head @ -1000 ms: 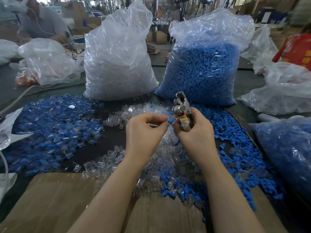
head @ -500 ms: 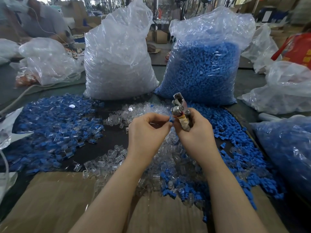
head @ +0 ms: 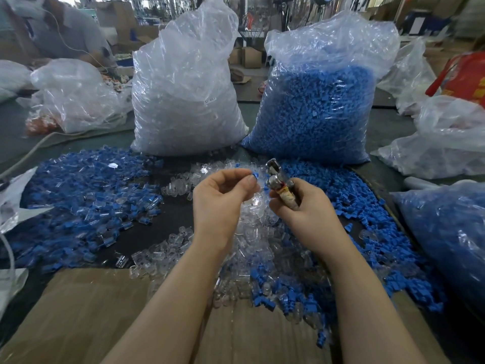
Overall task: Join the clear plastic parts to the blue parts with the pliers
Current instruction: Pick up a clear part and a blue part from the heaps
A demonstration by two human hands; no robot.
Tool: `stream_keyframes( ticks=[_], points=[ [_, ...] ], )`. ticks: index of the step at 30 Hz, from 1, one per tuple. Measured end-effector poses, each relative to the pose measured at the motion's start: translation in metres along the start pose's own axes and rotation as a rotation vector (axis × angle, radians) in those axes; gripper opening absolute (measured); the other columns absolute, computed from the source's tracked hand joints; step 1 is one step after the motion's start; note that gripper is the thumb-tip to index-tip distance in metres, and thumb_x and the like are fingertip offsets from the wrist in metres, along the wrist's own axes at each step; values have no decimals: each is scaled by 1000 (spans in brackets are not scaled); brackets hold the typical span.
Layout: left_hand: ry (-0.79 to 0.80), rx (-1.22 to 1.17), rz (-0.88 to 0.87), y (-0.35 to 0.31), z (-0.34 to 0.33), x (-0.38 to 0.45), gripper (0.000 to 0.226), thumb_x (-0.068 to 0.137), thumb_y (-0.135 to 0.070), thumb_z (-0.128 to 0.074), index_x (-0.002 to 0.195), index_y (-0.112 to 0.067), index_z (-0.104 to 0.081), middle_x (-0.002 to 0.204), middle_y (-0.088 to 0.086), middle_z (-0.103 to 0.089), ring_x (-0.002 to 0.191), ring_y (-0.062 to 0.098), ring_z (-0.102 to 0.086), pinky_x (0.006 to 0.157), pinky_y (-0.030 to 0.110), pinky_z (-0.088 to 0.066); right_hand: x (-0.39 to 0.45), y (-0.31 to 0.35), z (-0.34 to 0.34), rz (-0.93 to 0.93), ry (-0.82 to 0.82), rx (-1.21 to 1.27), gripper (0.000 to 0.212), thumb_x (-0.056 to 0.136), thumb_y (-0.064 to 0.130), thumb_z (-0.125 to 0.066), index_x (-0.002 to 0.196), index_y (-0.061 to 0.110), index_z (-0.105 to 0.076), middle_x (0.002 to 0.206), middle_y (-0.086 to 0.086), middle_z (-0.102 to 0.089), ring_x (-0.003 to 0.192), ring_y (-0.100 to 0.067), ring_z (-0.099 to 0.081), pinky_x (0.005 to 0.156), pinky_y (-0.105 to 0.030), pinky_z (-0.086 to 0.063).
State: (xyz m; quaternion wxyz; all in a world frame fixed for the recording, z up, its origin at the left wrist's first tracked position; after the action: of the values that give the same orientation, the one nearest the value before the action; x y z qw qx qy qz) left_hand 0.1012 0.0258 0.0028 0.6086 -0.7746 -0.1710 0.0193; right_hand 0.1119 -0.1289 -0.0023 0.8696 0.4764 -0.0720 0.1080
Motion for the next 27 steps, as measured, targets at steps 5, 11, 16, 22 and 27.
stream_keyframes(
  ticks=[5, 11, 16, 22, 27],
  points=[
    [22, -19, -46, 0, 0, 1, 16, 84, 4, -70, 83, -12, -72, 72, -2, -74, 69, 9, -70, 68, 17, -54, -2, 3, -1, 12, 64, -4, 11, 89, 25, -66, 96, 18, -63, 84, 1, -65, 80, -23, -61, 77, -49, -53],
    [51, 38, -101, 2, 1, 1, 17, 83, 4, -71, 85, -12, -72, 74, -3, -74, 70, 6, -69, 69, 17, -54, -2, 6, -3, 35, 88, 19, 11, 89, 22, -67, 97, 17, -62, 86, -1, -66, 82, -24, -62, 79, -51, -52],
    [85, 44, -110, 2, 1, 1, 19, 83, 4, -71, 84, -15, -72, 75, -4, -74, 71, 7, -69, 69, 17, -54, -3, 5, -2, 53, 96, -5, 10, 89, 20, -66, 98, 19, -61, 86, 2, -67, 83, -22, -62, 80, -51, -52],
    [124, 37, -116, 0, 2, 1, 19, 82, 4, -71, 83, -15, -72, 76, -3, -74, 73, 8, -69, 69, 18, -54, -3, 3, -1, 76, 118, -35, 11, 89, 20, -65, 92, 27, -57, 80, 6, -65, 75, -15, -60, 72, -45, -52],
    [147, 27, -106, -2, 2, 1, 17, 83, 6, -70, 85, -11, -71, 76, -3, -74, 73, 9, -69, 70, 19, -54, -3, 2, -1, 89, 113, -65, 10, 88, 15, -61, 89, 24, -57, 76, 2, -63, 71, -18, -57, 66, -44, -49]
  ],
)
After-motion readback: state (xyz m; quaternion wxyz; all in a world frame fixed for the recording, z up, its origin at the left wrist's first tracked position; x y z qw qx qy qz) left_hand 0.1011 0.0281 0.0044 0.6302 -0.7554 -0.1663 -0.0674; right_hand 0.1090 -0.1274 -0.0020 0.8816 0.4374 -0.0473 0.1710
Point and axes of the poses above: each hand's wrist, its own x-axis towards the middle knuckle, its own z-axis out of the back of the hand, y = z × x, the point moved 2 cm from there along x, towards the middle knuckle
